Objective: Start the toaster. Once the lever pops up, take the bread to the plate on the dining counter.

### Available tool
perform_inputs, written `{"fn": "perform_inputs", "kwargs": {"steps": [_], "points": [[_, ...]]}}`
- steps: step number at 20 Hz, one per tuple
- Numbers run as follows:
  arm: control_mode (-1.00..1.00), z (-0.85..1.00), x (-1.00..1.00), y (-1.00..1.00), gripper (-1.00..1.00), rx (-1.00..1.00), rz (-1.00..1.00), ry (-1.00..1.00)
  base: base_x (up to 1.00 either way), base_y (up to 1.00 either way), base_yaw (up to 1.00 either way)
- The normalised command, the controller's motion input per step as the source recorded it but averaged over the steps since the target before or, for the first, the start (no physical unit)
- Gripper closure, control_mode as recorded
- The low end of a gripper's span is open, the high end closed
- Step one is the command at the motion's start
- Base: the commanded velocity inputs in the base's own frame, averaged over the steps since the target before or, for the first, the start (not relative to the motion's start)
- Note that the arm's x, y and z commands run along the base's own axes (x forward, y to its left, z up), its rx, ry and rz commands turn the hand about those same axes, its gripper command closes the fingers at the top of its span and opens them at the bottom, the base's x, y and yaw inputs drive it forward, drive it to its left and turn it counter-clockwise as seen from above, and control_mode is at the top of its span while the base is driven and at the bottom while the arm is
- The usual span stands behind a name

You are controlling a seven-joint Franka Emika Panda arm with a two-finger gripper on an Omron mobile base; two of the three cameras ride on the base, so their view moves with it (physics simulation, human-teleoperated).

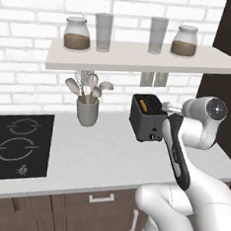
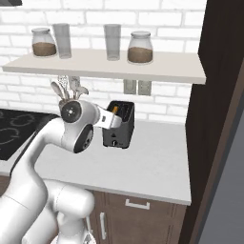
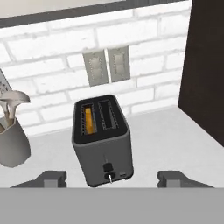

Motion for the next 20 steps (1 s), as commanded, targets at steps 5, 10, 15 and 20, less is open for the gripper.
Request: {"fn": "perform_inputs", "kwargs": {"steps": [5, 10, 15, 20], "points": [[-1.00, 0.22, -0.29, 0.30, -1.00, 0.01, 0.07, 0.00, 0.00, 0.00, 0.00], [-1.00, 0.12, -0.11, 0.39, -1.00, 0.00, 0.06, 0.11, 0.00, 0.00, 0.00], [-1.00, 0.22, -0.01, 0.13, -1.00, 0.00, 0.01, 0.22, 0.00, 0.00, 0.00], [-1.00, 0.14, -0.05, 0.00, -1.00, 0.00, 0.00, 0.12, 0.00, 0.00, 0.00]]}}
